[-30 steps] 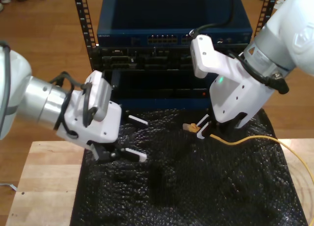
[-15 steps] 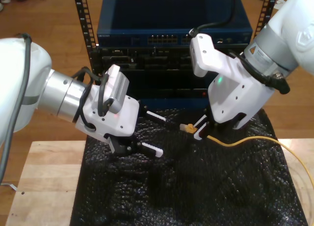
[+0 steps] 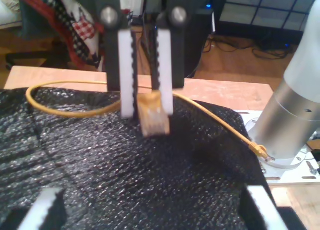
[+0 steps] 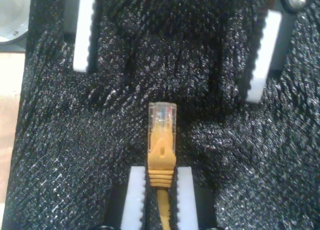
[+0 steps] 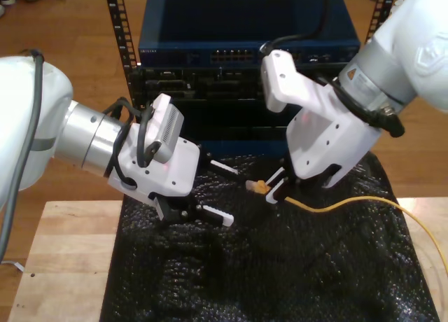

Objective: Grab the cable and plug it in

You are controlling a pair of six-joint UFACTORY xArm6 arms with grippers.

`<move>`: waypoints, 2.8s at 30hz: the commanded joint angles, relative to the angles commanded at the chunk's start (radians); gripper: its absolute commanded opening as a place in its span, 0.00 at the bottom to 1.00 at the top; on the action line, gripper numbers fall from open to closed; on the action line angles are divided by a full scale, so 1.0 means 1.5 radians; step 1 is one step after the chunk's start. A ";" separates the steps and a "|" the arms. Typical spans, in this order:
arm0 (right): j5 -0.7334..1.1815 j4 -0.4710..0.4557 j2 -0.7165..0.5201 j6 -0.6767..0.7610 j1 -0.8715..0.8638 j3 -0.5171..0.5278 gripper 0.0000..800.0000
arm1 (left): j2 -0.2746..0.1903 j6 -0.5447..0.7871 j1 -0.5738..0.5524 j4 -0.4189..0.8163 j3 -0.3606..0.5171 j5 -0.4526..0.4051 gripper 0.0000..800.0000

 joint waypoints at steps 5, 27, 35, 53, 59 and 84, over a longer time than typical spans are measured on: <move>-0.001 0.000 0.014 0.000 0.013 0.000 0.01 | 0.000 0.000 0.000 0.000 0.000 0.001 0.94; -0.028 0.001 0.026 0.001 0.024 0.009 0.01 | -0.002 0.023 0.002 0.000 0.002 -0.001 0.56; -0.053 0.006 0.021 -0.001 0.021 0.017 0.01 | -0.002 0.021 0.003 -0.011 0.001 0.005 0.53; -0.057 0.006 0.008 0.000 0.018 0.019 0.01 | 0.001 0.017 0.003 -0.021 0.000 0.002 0.46; -0.057 0.005 0.008 0.000 0.019 0.020 0.01 | 0.010 0.004 0.003 -0.023 -0.001 0.004 0.43; -0.057 0.006 0.010 0.000 0.021 0.021 0.02 | 0.011 -0.019 0.006 -0.023 0.000 0.008 0.03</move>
